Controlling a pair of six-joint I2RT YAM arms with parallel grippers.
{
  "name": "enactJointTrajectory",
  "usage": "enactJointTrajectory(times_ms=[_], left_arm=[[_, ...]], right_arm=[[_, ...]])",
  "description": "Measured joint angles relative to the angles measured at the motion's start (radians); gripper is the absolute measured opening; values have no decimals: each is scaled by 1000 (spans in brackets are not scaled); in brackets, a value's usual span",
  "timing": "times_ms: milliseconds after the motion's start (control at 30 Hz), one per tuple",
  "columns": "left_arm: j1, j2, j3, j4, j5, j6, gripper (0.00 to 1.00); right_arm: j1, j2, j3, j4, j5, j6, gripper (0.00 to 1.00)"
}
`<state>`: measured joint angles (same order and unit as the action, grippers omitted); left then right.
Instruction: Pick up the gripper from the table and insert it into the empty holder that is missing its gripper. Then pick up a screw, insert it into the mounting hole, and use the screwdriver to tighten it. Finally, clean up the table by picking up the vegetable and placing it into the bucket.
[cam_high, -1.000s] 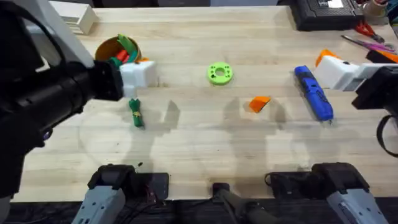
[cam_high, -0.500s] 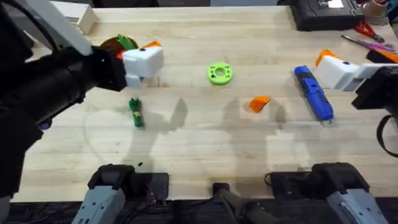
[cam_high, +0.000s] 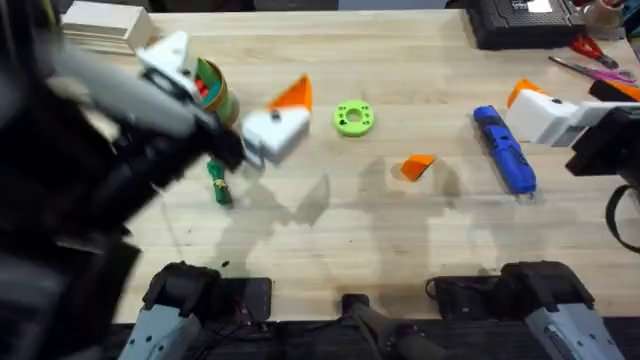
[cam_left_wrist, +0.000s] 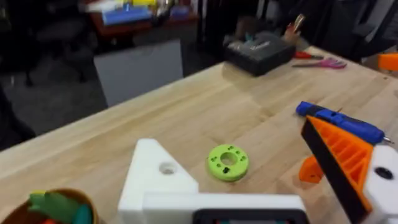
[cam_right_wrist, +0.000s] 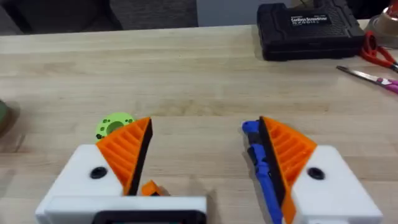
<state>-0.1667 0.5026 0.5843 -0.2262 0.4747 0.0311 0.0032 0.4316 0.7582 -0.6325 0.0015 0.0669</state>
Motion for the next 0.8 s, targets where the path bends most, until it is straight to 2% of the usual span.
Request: enactJointTrajectory(times_ms=[33,233,567,733,800], left_arm=[[-56,-207,-231,198,-9,0,987],[-96,-474,-436,229,-43,0,987],[-99,-500,-545,283,-53,-5,987],[-99,-500,-578,171,-54,-7,987],[-99,-497,-578,171,-55,-7,987]], right_arm=[[0,0,0,0,0,0,989],[0,0,0,0,0,0,989],[0,0,0,0,0,0,989],[0,0,0,0,0,0,989],[0,0,0,0,0,0,989]])
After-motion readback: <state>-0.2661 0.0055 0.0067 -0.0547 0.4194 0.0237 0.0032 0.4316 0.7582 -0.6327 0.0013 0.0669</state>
